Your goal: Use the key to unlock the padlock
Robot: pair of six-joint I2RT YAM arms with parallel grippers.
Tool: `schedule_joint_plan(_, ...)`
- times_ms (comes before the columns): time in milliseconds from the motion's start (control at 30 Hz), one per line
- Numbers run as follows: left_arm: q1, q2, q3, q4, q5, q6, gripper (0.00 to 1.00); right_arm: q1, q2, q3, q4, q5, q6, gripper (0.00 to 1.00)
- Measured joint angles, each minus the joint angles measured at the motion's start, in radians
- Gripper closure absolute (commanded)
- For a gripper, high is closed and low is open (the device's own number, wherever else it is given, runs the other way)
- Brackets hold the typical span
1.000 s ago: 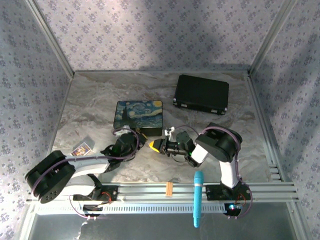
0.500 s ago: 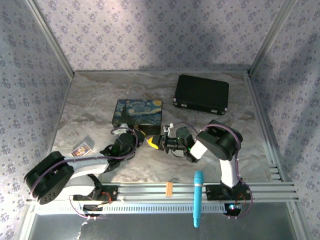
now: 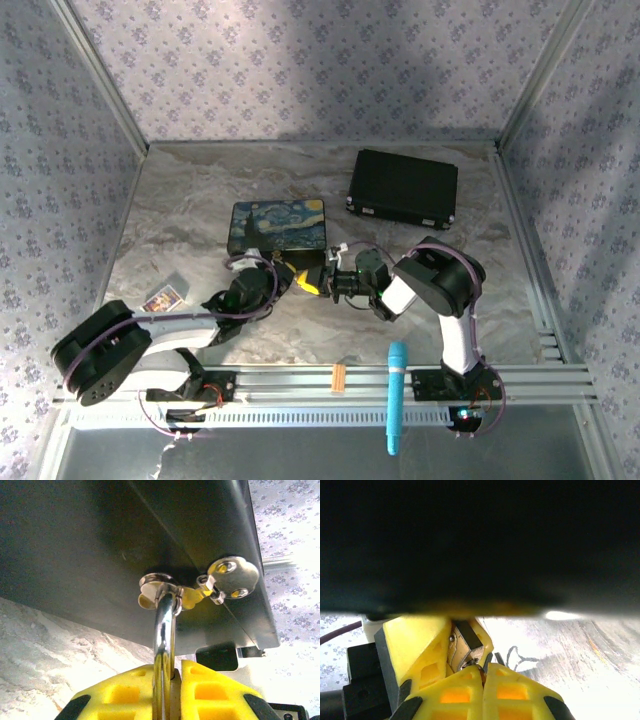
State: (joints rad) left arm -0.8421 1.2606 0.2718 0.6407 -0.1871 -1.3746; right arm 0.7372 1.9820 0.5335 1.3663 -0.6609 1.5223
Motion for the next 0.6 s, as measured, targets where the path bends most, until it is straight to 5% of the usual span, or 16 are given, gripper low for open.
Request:
schedule_joint_plan(433, -0.024, -0.003, 0.026, -0.062, -0.046, -0.007, 1.0, 0.024, -0.022, -0.015, -0.014, 0.064, -0.023, 1.0)
schedule_joint_plan(600, -0.025, 0.005, 0.027, -0.077, -0.047, -0.023, 1.0, 0.04, -0.022, -0.015, -0.031, 0.102, -0.035, 0.79)
